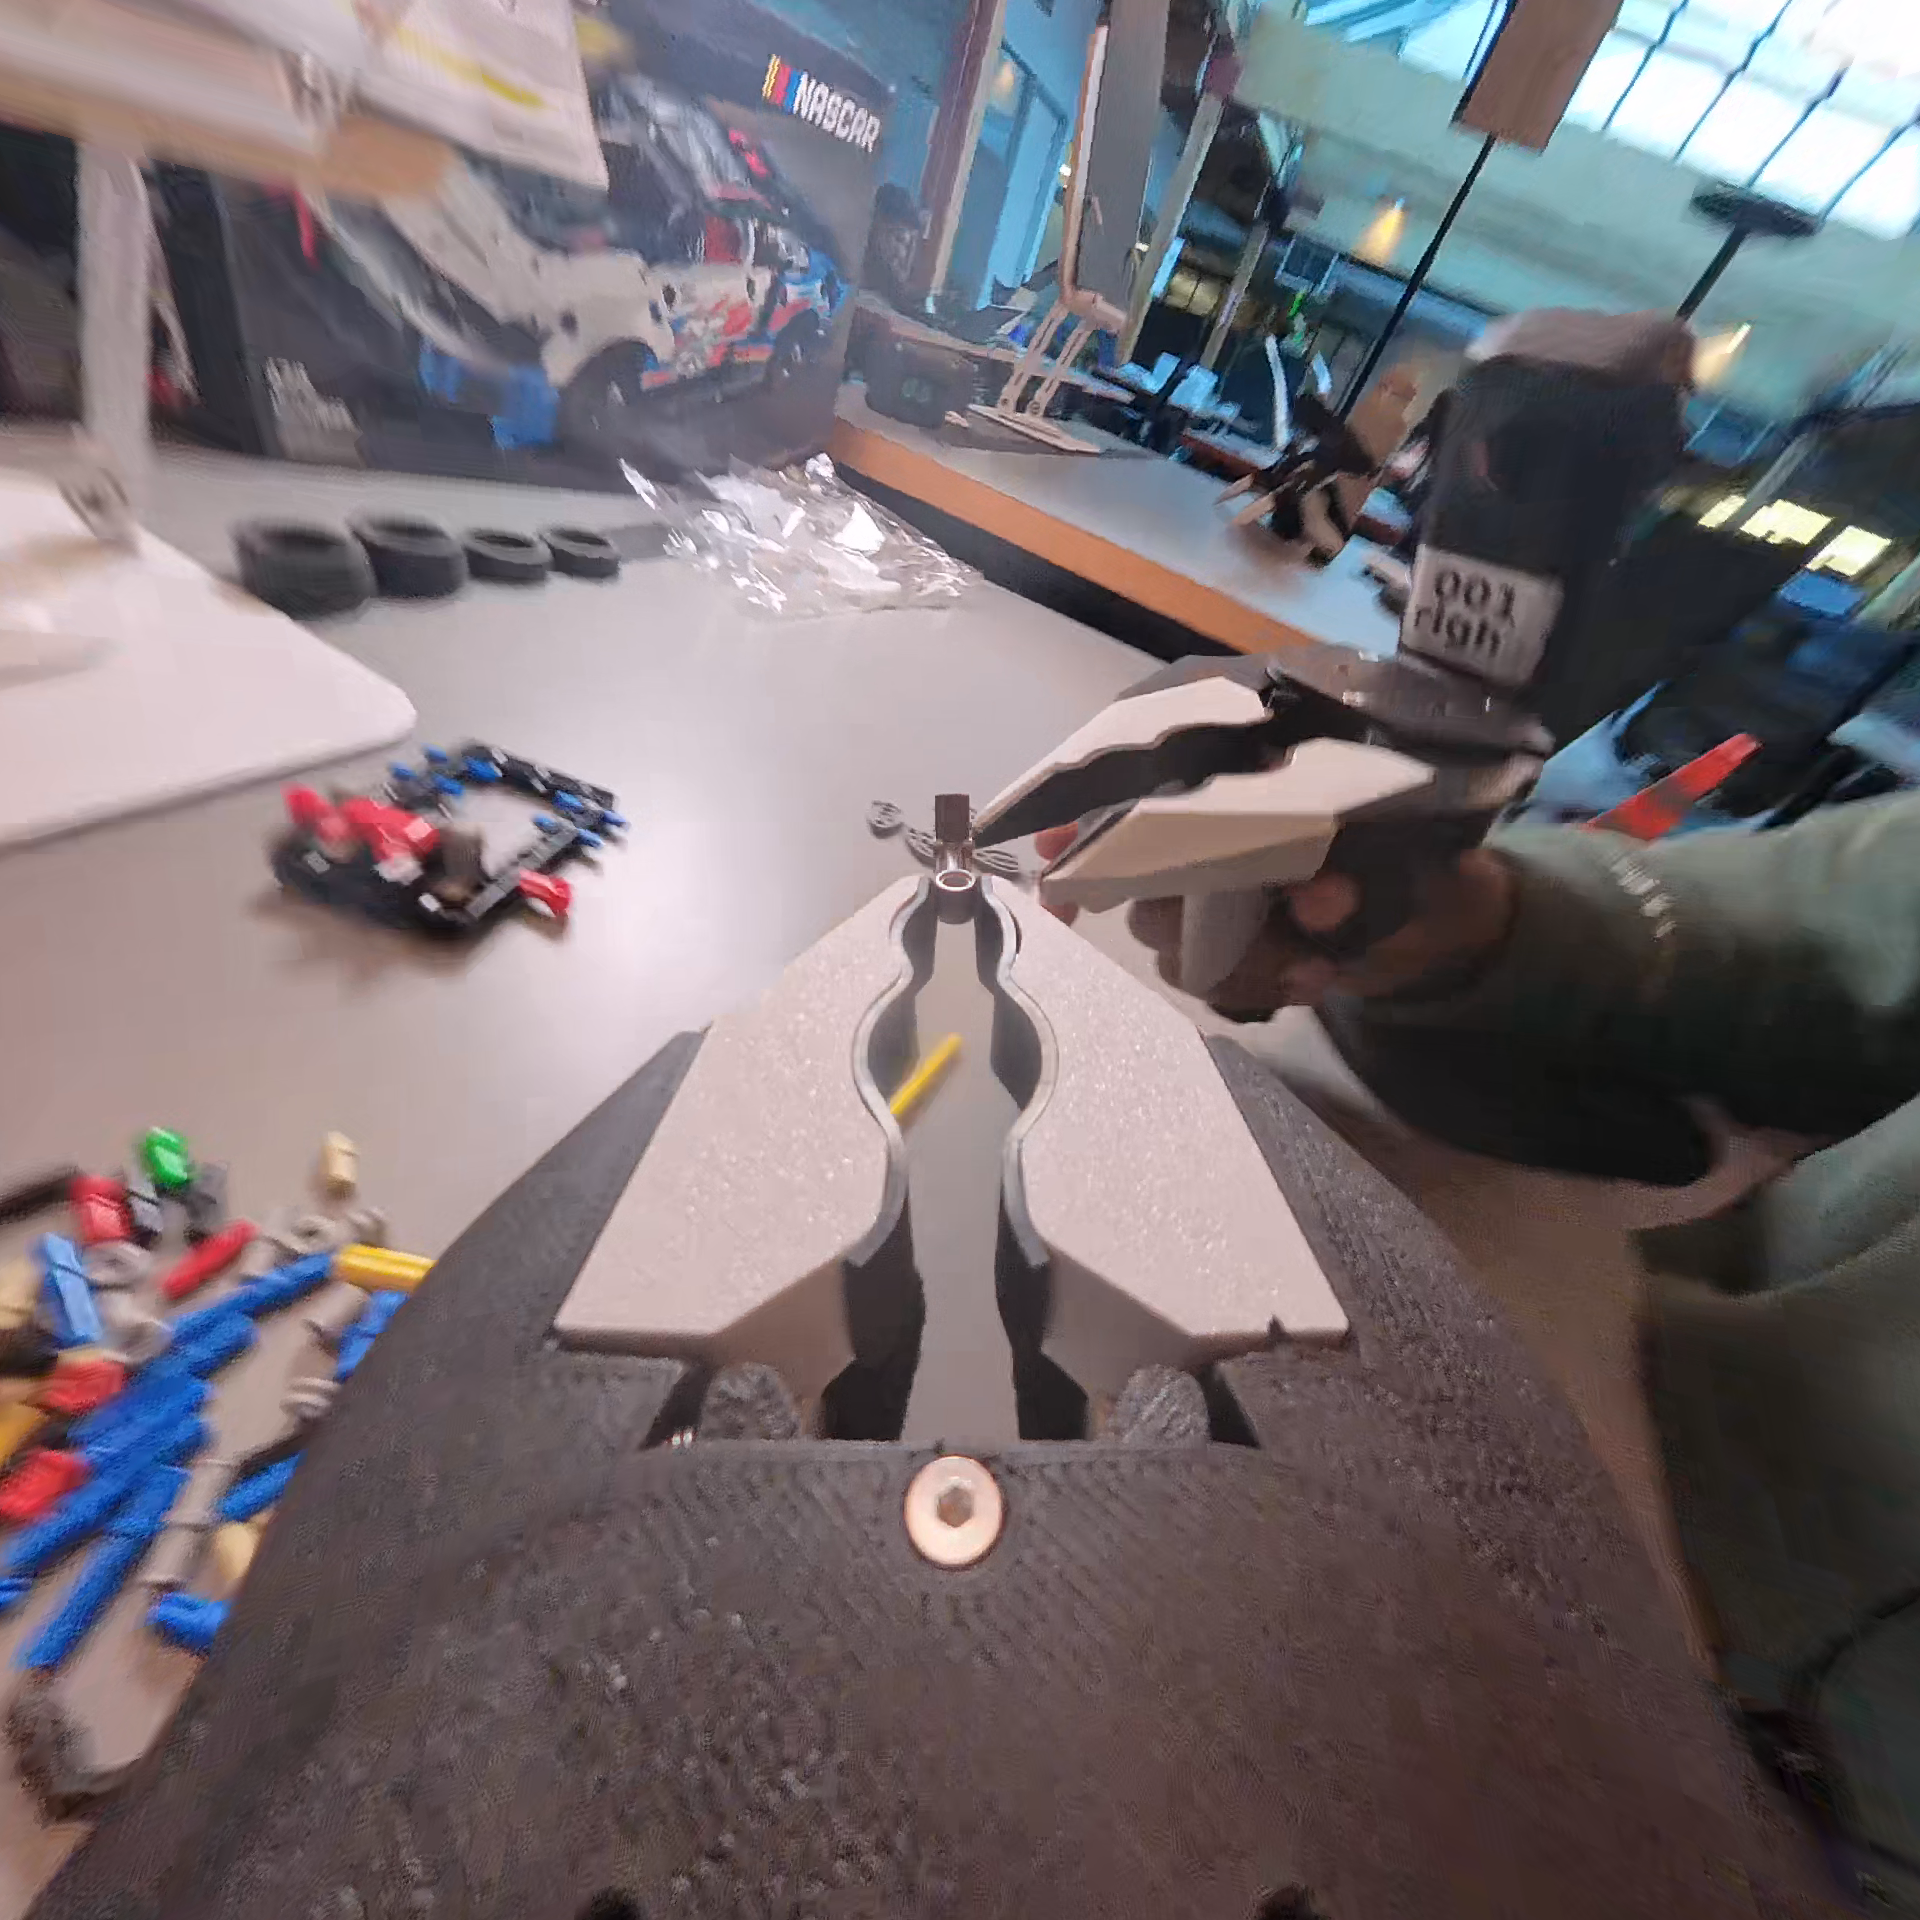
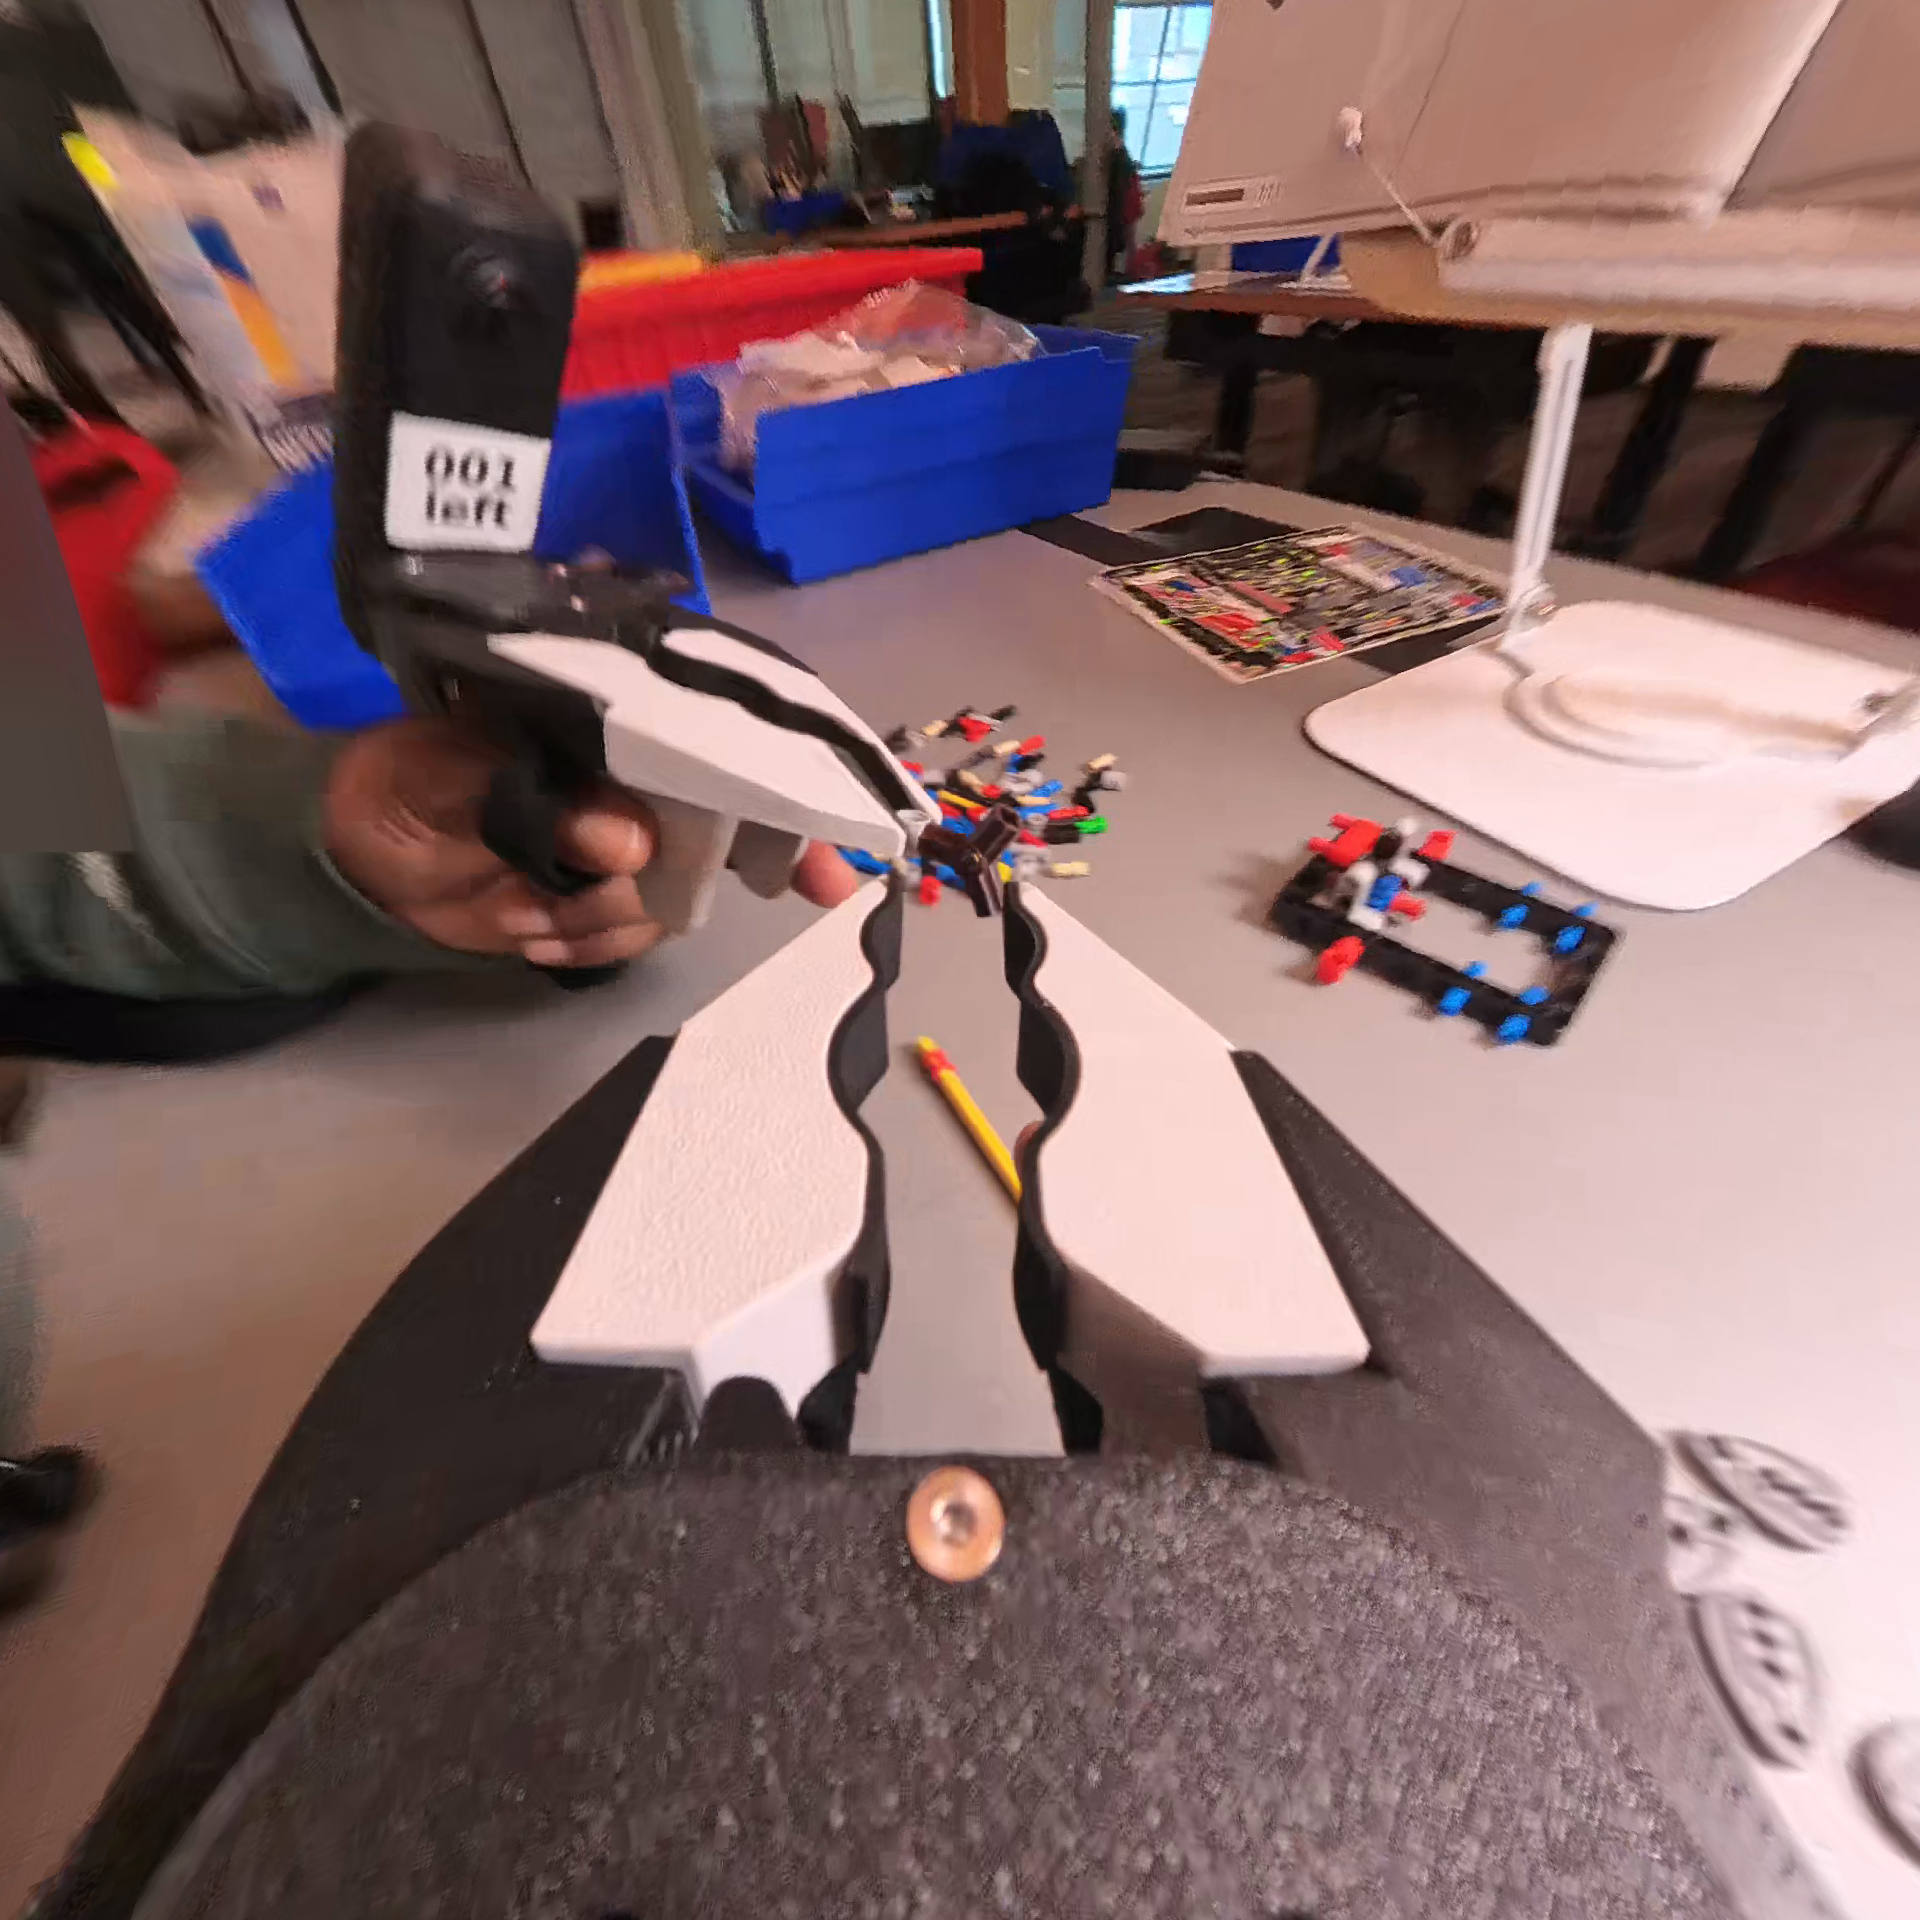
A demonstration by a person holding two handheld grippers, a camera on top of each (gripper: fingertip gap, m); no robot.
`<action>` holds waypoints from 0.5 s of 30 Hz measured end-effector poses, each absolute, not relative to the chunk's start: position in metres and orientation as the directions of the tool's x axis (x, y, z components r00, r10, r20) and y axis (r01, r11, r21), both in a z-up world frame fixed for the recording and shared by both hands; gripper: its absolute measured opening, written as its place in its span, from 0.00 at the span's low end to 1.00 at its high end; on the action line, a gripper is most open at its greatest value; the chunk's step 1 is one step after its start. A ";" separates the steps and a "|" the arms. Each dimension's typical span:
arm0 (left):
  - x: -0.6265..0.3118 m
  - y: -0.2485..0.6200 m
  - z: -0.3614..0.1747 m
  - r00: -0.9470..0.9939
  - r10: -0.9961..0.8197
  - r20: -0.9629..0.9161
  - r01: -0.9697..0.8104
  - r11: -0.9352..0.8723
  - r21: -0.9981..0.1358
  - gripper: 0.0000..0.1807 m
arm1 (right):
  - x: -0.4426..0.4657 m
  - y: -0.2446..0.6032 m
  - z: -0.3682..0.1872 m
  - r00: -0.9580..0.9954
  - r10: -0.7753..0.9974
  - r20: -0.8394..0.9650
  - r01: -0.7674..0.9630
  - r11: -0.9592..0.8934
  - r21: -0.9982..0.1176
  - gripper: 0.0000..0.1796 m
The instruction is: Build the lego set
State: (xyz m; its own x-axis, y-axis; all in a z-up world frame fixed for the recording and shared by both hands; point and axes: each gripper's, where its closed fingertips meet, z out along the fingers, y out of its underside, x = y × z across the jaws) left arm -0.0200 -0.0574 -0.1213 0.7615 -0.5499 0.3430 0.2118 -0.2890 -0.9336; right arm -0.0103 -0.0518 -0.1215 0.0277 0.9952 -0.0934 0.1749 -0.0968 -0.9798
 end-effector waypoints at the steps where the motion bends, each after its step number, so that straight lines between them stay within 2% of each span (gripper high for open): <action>1: -0.020 -0.058 -0.119 0.791 -0.555 0.258 0.145 -0.239 -0.960 0.03 | -0.009 -0.052 -0.119 0.009 0.985 -0.173 0.155 -0.172 -0.973 0.10; 5: -0.017 -0.062 -0.109 0.840 -0.543 -0.022 -0.070 -0.067 -0.995 0.03 | -0.007 -0.055 -0.111 -0.073 0.905 -0.419 0.118 -0.410 -0.905 0.14; 9: -0.008 -0.067 -0.103 0.834 -0.519 -0.187 -0.191 0.047 -0.981 0.03 | -0.008 -0.061 -0.107 -0.152 0.779 -0.609 0.117 -0.598 -0.793 0.21; 12: -0.002 -0.070 -0.101 0.823 -0.503 -0.264 -0.250 0.096 -0.963 0.03 | -0.008 -0.063 -0.103 -0.204 0.653 -0.730 0.113 -0.724 -0.680 0.19; 15: 0.003 -0.071 -0.104 0.810 -0.492 -0.319 -0.303 0.114 -0.946 0.03 | -0.008 -0.063 -0.104 -0.208 0.616 -0.760 0.120 -0.755 -0.645 0.14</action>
State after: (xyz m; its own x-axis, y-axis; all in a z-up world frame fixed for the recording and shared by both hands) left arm 0.0031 -0.0707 -0.1042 0.8101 -0.4920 -0.3189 -0.3033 0.1140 -0.9461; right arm -0.0080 -0.0632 -0.1040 -0.2079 0.6162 -0.7597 0.1197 -0.7548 -0.6450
